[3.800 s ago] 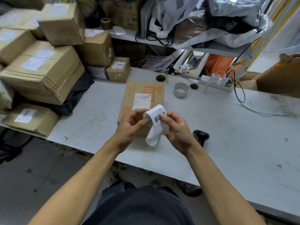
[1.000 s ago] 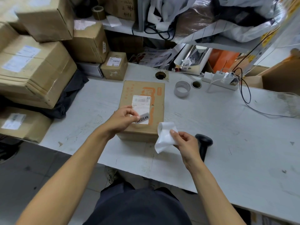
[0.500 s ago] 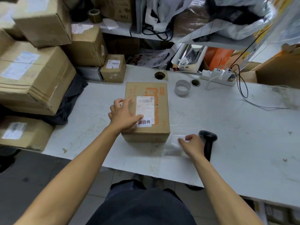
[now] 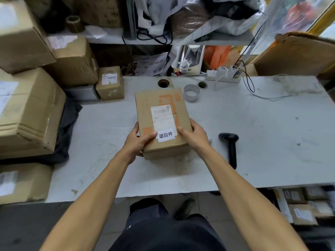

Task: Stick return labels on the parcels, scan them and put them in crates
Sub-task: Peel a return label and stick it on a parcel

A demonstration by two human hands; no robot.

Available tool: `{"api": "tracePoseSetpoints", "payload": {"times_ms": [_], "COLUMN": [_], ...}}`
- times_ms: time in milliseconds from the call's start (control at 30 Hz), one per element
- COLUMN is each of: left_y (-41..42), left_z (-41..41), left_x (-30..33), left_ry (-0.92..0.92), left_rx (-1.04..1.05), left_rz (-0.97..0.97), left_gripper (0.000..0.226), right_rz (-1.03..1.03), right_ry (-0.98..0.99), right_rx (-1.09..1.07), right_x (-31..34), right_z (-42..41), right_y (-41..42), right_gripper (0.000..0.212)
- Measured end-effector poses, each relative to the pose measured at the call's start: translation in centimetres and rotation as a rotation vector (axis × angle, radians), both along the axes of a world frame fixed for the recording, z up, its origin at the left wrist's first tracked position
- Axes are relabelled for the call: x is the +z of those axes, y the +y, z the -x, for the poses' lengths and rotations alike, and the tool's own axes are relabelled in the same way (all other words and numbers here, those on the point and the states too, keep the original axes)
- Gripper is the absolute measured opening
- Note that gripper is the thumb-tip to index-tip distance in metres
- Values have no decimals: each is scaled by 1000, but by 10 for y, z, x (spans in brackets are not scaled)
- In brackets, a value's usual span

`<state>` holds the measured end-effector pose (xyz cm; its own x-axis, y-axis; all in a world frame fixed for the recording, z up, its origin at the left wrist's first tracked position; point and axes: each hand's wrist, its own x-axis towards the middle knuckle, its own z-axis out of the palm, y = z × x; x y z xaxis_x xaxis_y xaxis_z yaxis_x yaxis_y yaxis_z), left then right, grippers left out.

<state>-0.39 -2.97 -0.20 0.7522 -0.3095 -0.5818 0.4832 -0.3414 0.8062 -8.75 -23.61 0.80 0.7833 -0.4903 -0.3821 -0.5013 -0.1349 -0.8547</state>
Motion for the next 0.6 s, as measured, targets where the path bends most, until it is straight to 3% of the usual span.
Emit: {"api": "tracePoseSetpoints", "payload": {"times_ms": [133, 300, 600], "left_y": [-18, -70, -217], "left_z": [-10, -15, 54], "left_x": [26, 68, 104], "left_ry": [-90, -191, -259], "left_rx": [-67, -199, -507], "left_rz": [78, 163, 240], "left_gripper": [70, 67, 81], "right_rz": [46, 93, 172], "right_ry": [-103, -229, -319], "right_rx": [-78, -189, -436], "right_x": [26, 69, 115], "right_z": [9, 31, 162], "right_y": [-13, -55, -159], "right_gripper": [31, 45, 40]}}
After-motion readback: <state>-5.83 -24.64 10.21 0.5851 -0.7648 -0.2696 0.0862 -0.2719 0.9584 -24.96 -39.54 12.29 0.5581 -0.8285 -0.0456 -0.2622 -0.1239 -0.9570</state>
